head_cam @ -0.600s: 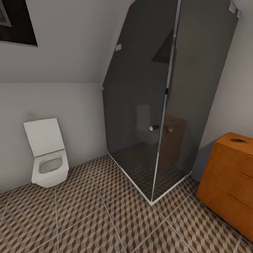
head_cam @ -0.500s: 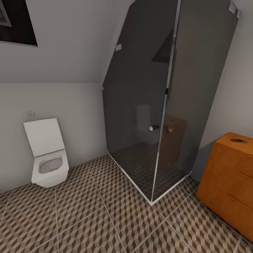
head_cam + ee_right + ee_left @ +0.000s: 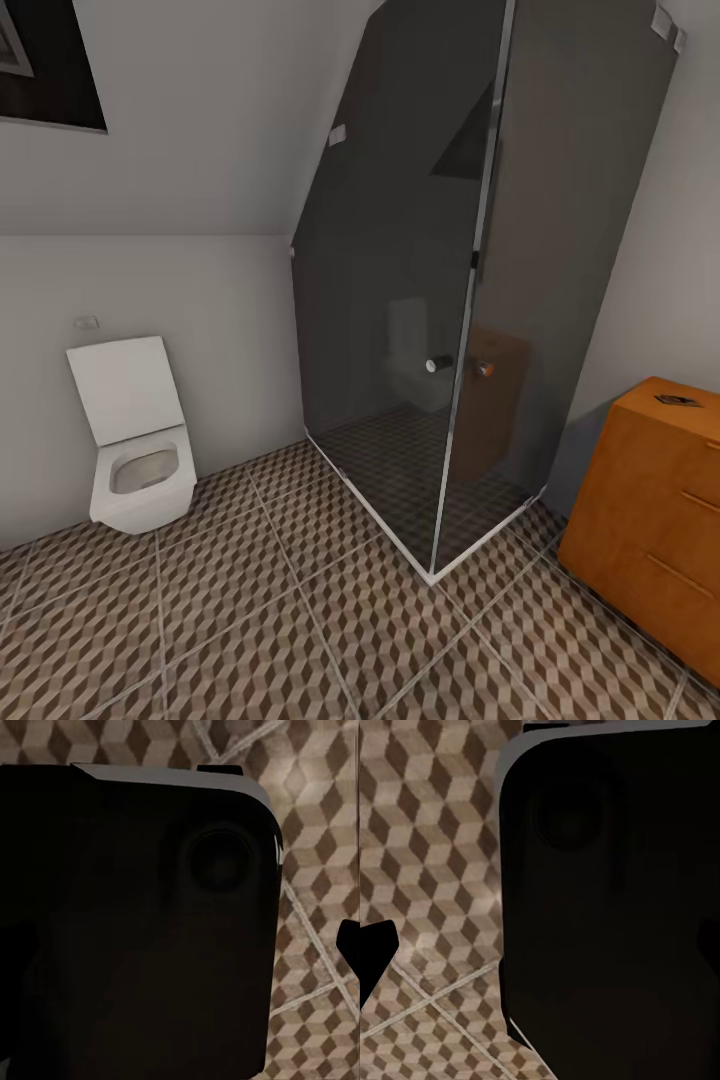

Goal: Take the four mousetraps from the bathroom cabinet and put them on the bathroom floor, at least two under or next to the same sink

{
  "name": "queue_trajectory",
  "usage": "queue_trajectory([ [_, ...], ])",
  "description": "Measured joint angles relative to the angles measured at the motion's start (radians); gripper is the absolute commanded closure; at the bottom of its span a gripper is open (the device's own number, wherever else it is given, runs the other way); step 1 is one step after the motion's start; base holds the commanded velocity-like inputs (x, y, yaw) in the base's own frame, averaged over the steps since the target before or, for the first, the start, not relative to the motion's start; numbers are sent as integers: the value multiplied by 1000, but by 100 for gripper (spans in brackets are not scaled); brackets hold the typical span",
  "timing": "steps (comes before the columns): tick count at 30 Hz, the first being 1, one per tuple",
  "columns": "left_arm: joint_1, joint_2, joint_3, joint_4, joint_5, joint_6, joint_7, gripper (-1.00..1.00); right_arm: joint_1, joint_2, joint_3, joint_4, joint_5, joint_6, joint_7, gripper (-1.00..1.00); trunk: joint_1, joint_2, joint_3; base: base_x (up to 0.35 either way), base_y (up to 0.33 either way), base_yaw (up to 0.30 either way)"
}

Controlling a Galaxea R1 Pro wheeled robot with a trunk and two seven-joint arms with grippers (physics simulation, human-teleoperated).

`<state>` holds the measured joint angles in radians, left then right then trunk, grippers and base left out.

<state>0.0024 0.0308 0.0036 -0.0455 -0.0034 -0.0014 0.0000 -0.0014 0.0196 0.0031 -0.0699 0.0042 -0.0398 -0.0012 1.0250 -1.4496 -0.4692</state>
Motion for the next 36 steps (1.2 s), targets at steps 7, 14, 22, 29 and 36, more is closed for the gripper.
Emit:
queue_trajectory([
  [7,0,8,0,-39,-2,0,-1,-100,0,-13,0,-39,1,-39,-3,-100,0,0,0,0,0,0],
  [14,-1,12,2,-79,0,9,3,-100,0,-37,-1,-79,2,-73,-8,-100,0,0,0,0,0,0],
  [22,-1,13,4,-123,5,25,6,-100,-2,-39,-2,-124,4,-68,-42,-100,0,0,0,0,0,0],
  [29,-1,14,6,-581,6,213,6,-100,-33,-35,-1,-546,23,-10,-154,-100,0,0,0,0,0,0],
  [36,-1,38,43,-856,7,223,5,-100,-63,-38,1,-791,65,20,-167,-100,0,0,0,0,0,0],
])
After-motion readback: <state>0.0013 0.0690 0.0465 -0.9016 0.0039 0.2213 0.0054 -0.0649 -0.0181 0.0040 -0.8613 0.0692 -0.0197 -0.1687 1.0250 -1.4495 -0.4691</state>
